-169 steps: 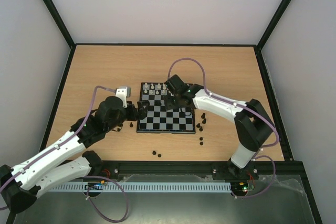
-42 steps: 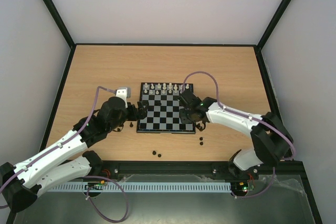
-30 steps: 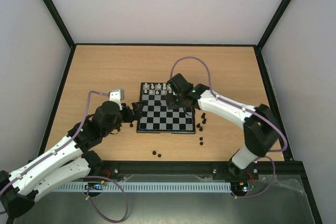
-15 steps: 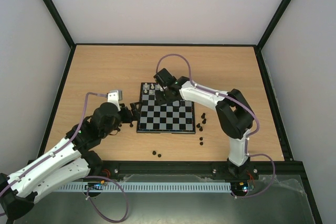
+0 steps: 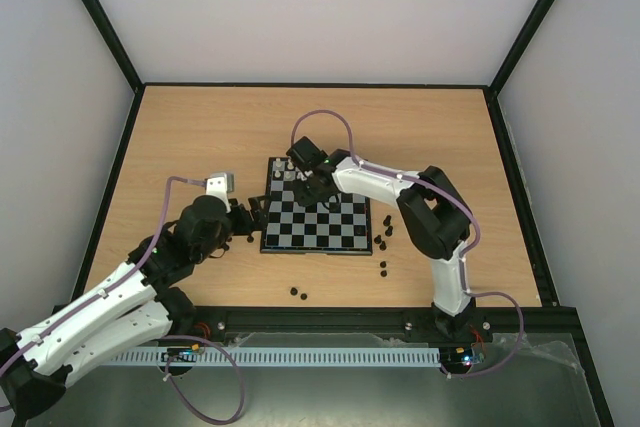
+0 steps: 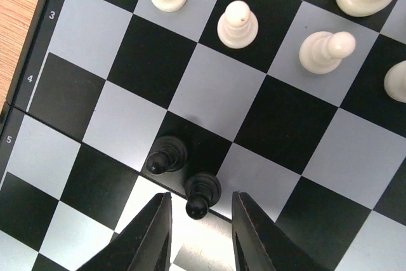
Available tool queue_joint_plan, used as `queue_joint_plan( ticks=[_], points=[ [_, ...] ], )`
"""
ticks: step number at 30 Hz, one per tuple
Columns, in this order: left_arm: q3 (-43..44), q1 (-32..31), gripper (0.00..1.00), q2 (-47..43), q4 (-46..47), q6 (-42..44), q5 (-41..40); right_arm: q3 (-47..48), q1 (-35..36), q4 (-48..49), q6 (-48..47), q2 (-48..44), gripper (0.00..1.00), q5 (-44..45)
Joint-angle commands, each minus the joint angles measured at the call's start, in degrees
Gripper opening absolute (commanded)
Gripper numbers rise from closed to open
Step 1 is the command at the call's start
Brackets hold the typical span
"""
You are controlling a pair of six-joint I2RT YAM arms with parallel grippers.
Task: Set up the chess pieces on the board
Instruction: Pick up the chess piece from the chessboard.
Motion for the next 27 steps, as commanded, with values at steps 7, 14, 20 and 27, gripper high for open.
queue_joint_plan(
  ticks=[7,14,20,27],
  points=[
    [-0.68,0.64,0.99,-0.39,0.47,0.74,-0.48,3.52,0.63,-3.6,-0.7,2.84,0.23,2.23],
    [-0.86,0.9,0.99,-0.52,0.38,0.8,-0.32,3.86,0.63,-4.13,-0.8,3.32,0.18,3.77],
    [-0.98,1.05,1.0,-0.51,0.47,0.84,0.04,2.55,0.74,-4.01,-0.39,1.37,0.09,4.79],
    [-1.02,1.07,1.0,-0.11,0.73,0.8,0.33,-2.62,1.13,-4.67,0.29,-6.71,0.08,5.7]
  ],
)
